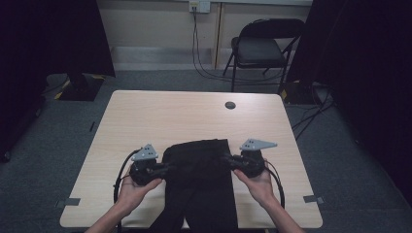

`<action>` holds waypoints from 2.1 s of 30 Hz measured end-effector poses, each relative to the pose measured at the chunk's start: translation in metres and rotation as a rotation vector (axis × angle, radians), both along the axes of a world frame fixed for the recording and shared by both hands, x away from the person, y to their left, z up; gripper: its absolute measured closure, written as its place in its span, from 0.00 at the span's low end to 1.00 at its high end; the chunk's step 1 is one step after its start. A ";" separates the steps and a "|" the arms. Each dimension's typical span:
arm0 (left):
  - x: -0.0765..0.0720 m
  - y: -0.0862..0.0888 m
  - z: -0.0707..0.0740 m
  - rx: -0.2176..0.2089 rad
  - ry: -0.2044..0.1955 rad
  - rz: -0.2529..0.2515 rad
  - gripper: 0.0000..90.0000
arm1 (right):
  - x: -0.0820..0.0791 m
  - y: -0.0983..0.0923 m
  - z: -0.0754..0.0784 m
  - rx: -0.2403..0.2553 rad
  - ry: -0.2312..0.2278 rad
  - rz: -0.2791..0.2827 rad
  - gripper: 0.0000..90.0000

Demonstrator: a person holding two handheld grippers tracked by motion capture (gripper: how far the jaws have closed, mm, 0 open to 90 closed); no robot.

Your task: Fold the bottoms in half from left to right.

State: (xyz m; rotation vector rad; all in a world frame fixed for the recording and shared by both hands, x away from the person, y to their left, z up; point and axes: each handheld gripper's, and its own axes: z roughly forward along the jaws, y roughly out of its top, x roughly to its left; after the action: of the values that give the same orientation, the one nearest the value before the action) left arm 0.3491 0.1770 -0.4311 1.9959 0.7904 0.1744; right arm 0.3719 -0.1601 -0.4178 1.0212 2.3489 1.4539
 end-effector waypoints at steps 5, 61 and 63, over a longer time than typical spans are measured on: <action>0.009 -0.007 -0.030 0.066 0.099 0.021 0.94 | -0.001 0.006 -0.043 -0.067 0.087 -0.008 0.93; 0.025 0.023 -0.019 0.064 -0.008 0.069 0.54 | -0.001 0.027 -0.048 -0.130 0.036 0.042 0.83; 0.015 0.020 -0.020 0.097 0.010 0.059 0.51 | -0.012 0.031 -0.050 -0.140 0.045 0.069 0.84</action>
State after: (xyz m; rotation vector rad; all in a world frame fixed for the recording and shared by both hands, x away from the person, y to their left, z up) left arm 0.3637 0.1969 -0.4509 2.0668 0.8621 0.2410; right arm 0.3602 -0.1292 -0.4679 0.9549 2.5003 1.2806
